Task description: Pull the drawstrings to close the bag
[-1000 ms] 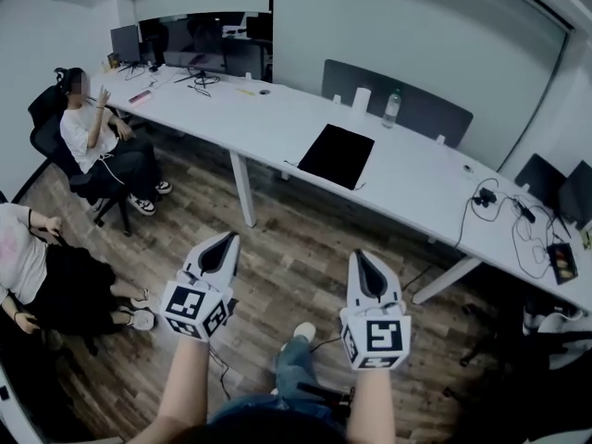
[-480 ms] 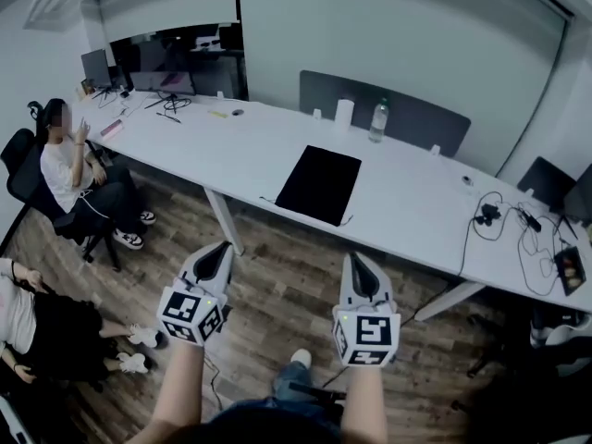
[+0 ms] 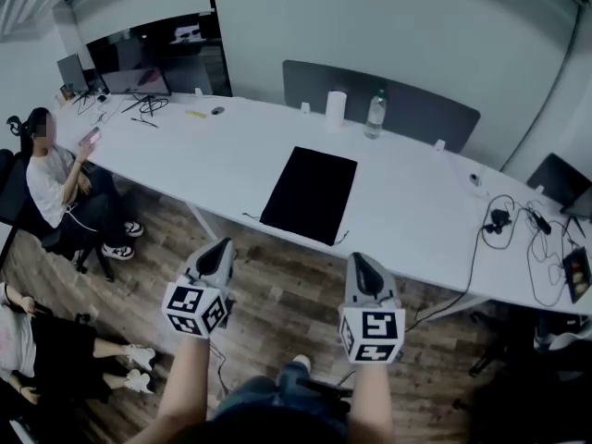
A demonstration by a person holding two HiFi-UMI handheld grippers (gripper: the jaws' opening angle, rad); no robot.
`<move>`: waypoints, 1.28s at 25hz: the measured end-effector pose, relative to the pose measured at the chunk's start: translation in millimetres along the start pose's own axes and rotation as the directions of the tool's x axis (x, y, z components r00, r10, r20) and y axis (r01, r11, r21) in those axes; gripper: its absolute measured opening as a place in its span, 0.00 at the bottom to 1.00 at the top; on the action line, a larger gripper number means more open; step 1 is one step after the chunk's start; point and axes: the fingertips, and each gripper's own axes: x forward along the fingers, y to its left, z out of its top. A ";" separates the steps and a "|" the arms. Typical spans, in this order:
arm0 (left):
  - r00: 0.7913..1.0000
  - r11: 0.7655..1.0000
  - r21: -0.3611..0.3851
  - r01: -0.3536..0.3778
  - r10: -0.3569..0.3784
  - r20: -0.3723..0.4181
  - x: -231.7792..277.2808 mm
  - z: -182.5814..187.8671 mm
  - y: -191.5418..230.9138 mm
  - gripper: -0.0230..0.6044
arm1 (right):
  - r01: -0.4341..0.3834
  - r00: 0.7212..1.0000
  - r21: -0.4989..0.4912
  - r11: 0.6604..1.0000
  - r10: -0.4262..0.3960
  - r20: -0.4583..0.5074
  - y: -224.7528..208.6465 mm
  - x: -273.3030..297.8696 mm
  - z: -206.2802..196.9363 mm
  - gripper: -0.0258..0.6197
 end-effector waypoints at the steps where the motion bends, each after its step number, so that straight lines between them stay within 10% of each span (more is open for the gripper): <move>1: 1.000 1.000 -0.012 -0.006 0.006 -0.009 5.4 -4.2 2.8 0.03 | 0.012 1.000 0.019 1.000 -0.012 -0.021 -4.2 5.1 -2.6 0.03; 7: 0.998 0.997 -0.072 -0.031 0.027 -0.063 34.2 -27.3 22.7 0.14 | -0.002 0.992 0.095 0.995 0.014 -0.126 -13.5 41.4 -31.1 0.20; 16: 0.979 0.986 -0.162 -0.035 0.001 -0.205 94.2 -74.7 58.0 0.14 | 0.061 0.956 0.161 0.985 -0.012 -0.294 -30.4 92.1 -85.7 0.15; 32: 0.857 0.932 -0.287 -0.219 0.043 -0.514 186.0 -190.9 135.2 0.21 | 0.173 0.841 0.209 0.962 -0.033 -0.540 -49.7 176.1 -185.0 0.19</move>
